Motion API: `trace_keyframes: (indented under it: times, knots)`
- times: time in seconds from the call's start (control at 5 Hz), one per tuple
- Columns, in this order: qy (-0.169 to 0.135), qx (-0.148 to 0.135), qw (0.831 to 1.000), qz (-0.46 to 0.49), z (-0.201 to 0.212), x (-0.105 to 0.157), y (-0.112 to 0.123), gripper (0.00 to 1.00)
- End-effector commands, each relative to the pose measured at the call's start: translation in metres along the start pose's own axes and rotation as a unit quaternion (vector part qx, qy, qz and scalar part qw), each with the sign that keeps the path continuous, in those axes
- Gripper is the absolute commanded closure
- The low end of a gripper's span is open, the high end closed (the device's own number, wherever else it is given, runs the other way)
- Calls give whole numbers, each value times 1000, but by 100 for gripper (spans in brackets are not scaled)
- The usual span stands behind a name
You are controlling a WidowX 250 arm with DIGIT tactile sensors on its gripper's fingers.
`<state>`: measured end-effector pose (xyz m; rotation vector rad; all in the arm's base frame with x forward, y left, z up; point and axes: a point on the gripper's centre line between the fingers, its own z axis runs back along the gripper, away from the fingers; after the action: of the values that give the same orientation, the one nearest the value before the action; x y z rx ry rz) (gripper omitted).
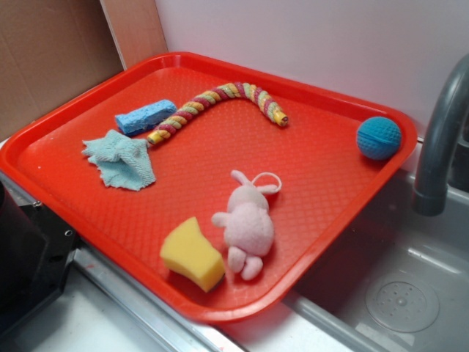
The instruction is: Grab the blue ball.
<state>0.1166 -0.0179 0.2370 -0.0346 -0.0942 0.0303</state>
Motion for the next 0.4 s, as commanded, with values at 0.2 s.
trace_keyframes:
  times: [0.2]
  knots:
    - [-2, -12, 998, -58, -52, 45, -5, 0]
